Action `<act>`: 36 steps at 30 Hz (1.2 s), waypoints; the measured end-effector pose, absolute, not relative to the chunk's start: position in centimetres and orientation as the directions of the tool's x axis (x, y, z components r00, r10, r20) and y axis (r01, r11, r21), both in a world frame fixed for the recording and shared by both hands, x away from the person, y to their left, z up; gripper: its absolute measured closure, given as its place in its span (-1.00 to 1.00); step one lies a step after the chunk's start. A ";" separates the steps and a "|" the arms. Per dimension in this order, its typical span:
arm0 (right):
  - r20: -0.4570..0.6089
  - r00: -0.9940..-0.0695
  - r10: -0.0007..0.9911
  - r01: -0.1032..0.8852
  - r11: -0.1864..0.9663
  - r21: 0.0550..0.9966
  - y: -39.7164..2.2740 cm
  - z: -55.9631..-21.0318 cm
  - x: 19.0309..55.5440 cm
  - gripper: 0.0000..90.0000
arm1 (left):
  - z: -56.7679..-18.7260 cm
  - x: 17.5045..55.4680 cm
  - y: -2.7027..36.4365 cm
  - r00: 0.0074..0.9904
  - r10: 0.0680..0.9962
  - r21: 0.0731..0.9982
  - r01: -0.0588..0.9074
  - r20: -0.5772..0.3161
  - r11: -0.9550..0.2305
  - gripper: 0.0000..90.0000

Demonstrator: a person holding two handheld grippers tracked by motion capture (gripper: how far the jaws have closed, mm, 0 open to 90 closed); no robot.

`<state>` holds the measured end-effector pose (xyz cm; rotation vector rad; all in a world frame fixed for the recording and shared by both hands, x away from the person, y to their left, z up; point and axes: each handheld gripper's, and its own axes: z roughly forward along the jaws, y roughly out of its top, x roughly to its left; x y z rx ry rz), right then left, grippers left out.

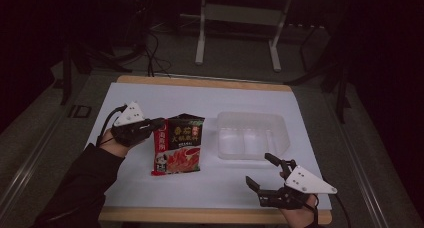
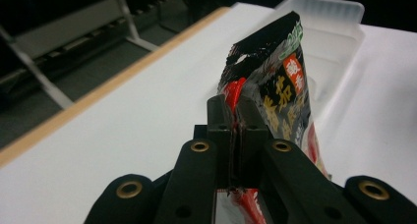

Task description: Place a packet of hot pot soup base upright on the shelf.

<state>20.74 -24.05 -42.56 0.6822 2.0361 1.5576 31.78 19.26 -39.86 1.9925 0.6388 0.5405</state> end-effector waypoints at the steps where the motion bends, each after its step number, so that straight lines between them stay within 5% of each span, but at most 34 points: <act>1: -0.073 -0.758 0.648 0.098 0.225 0.969 -24.1 -42.5 20.8 -0.70 | -39.7 31.7 19.3 0.757 0.640 0.880 0.209 0.130 -0.426 0.96; 21: -0.084 -0.769 0.634 0.063 0.206 0.976 -23.7 -39.6 21.6 -0.69 | -36.2 30.2 20.0 0.786 0.605 0.923 0.131 0.126 -0.362 0.95; 36: -0.078 -0.838 0.541 0.018 0.171 0.985 -20.2 -35.5 25.7 -0.58 | -34.0 28.5 17.8 0.863 0.496 0.953 0.061 0.098 -0.296 0.95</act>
